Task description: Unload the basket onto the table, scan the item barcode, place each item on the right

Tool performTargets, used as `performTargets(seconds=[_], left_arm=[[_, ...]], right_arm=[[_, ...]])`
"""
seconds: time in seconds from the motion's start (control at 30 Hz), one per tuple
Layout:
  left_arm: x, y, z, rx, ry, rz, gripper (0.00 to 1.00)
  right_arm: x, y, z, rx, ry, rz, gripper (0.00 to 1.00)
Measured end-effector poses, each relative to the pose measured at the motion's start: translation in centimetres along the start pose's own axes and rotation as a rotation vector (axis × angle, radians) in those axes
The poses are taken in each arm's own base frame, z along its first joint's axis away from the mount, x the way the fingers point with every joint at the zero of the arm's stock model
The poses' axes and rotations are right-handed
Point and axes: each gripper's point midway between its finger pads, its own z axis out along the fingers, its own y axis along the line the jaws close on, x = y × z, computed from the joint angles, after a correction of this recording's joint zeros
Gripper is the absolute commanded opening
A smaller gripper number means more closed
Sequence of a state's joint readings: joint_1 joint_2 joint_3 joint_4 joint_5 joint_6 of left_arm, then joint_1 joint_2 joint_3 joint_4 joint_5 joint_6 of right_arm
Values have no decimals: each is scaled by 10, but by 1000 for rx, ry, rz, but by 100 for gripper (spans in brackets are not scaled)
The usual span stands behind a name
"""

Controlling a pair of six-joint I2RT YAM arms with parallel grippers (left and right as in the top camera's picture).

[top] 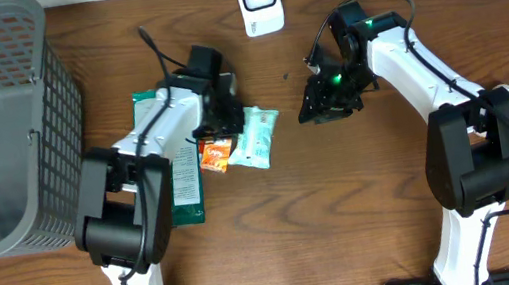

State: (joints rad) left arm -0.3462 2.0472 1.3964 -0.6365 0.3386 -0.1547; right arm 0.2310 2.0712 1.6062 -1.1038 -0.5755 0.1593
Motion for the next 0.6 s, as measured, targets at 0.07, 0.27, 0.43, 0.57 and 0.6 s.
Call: performTargets(seconds=[0.07,0.27,0.43,0.57,0.6], left_arm=[[10,-14,3,30,36,10,7],[27,-45,8,75,87,25,9],[36,-47,9,69,124,-32,9],[49,-52,6,93,184,-106,8],[52,-54,6,104,197,-111,8]], right_arm=[[0,0,0,1,2,-2,38],[7,-7,0,41,23,6,70],[6,-14,-1,68,18,11,72],[3,-23,-6,77,8,31,78],[3,-24,-7,77,9,38,78]])
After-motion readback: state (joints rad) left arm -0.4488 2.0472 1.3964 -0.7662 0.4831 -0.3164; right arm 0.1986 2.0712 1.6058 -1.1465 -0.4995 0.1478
